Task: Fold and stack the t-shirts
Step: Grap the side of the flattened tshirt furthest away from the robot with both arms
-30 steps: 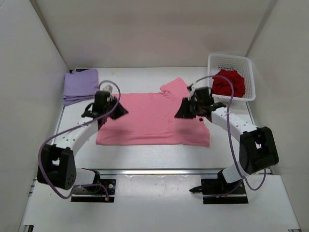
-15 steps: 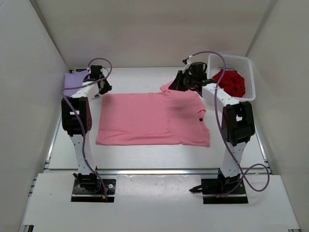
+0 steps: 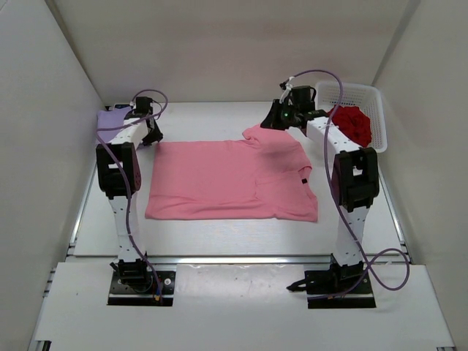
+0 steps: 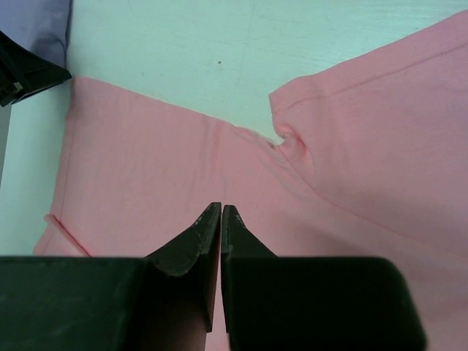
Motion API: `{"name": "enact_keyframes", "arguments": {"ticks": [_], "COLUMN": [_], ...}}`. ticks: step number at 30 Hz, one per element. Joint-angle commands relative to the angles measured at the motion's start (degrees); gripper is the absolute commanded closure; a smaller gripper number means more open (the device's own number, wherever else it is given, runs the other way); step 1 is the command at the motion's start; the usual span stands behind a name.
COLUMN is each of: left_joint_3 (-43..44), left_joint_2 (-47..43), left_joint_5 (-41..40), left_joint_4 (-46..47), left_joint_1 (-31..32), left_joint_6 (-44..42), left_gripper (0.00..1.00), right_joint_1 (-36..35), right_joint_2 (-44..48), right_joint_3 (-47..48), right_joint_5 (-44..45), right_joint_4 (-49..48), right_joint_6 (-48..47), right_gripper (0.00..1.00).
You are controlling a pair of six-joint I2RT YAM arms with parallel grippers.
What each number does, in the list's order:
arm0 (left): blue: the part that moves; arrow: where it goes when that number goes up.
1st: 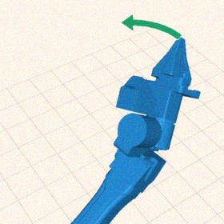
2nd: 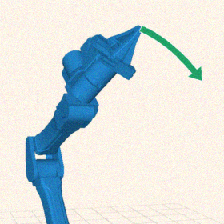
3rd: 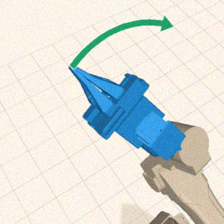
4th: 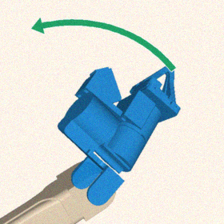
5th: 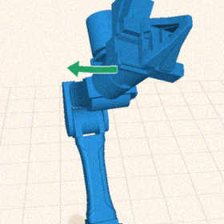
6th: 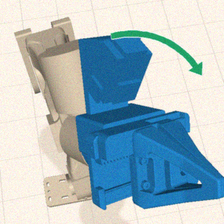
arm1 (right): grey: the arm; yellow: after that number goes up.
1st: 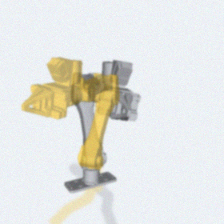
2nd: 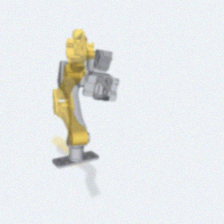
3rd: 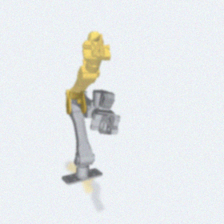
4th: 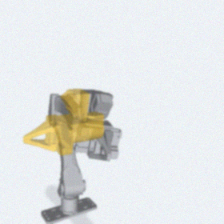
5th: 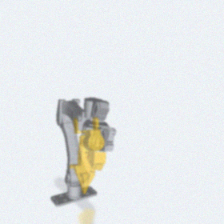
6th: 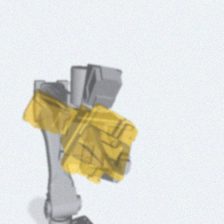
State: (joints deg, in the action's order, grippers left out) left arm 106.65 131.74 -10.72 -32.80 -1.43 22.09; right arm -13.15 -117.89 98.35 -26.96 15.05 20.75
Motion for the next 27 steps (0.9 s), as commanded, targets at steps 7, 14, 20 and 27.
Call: {"name": "enact_keyframes", "arguments": {"ticks": [7, 14, 20, 27], "left_joint_3": [1.89, 3.91, 11.46, 7.80], "left_joint_2": [-0.08, 1.41, 5.80, 3.53], "left_joint_5": [-2.55, -2.11, -2.72, -1.86], "left_joint_4": [-2.01, -2.88, -8.23, -5.27], "left_joint_1": [0.73, 2.84, 2.75, 1.52], "left_joint_6": [-1.87, -2.05, -2.13, 0.49], "left_gripper": [0.53, 0.52, 0.55, 0.51], "right_joint_1": [1.37, 1.90, 4.00, 5.67], "right_joint_2": [-5.68, -16.13, -28.97, -31.96], "right_joint_3": [8.61, 26.43, 45.96, 45.71], "right_joint_5": [1.55, 7.35, 11.13, 15.01], "right_joint_4": [4.11, 15.42, 23.01, 18.62], "right_joint_6": [-4.14, -8.88, -11.26, -12.41], "right_gripper": [0.88, 0.82, 0.75, 0.71]}}
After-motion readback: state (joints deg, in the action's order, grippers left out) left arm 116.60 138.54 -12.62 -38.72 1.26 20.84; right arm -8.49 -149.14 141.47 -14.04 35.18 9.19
